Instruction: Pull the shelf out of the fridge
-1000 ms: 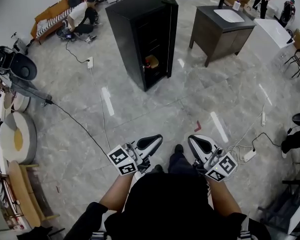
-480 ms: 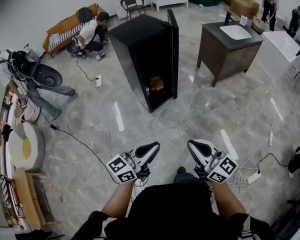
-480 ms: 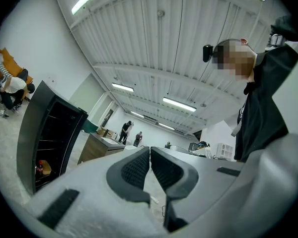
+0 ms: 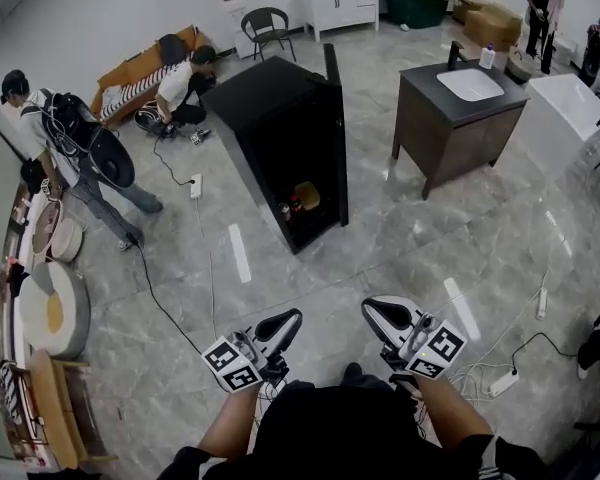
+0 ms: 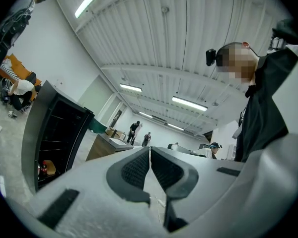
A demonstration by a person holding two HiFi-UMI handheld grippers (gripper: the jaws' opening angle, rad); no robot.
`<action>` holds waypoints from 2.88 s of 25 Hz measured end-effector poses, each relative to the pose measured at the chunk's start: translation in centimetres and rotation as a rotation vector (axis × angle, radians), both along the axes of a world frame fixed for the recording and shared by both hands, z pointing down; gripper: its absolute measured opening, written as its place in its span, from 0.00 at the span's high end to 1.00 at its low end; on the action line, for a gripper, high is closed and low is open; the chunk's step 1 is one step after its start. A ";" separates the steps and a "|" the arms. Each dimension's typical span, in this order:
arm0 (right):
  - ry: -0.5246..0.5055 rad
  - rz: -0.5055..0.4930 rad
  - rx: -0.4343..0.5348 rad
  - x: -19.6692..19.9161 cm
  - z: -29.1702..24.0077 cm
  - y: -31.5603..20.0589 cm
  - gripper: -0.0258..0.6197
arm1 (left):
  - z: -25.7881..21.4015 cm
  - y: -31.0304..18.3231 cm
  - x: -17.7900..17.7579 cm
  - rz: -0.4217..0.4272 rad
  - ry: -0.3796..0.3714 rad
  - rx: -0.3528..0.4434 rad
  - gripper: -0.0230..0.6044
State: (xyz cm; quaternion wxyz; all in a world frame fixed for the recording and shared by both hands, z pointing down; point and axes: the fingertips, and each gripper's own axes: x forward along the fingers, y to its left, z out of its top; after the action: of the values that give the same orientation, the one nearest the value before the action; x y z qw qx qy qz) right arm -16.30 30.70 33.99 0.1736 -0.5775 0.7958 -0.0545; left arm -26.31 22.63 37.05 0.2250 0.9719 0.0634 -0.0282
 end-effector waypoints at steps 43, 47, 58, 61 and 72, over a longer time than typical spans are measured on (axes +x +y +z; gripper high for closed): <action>-0.020 0.069 -0.113 21.3 1.9 -23.1 0.92 | 4.5 -23.6 18.2 -0.026 -0.008 -0.114 0.92; -0.031 0.000 -0.098 24.9 2.0 -25.4 0.92 | 4.8 -25.4 21.1 -0.108 -0.009 -0.121 0.92; -0.028 -0.223 -0.080 33.0 1.6 -29.4 0.92 | 3.0 -26.9 28.1 -0.323 0.026 -0.155 0.92; -0.033 -0.284 -0.086 33.9 2.1 -30.1 0.92 | 3.0 -27.0 28.6 -0.388 0.038 -0.165 0.92; -0.196 -0.395 -0.132 34.3 4.2 -35.3 0.92 | 4.2 -29.4 28.3 -0.509 0.113 -0.268 0.92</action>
State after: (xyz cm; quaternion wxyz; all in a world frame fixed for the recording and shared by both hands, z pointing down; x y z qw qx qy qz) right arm 17.99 -4.58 38.16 0.1979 -0.4125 0.8675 -0.1953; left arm 1.98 -6.76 41.26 0.3330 0.9151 -0.1743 -0.1460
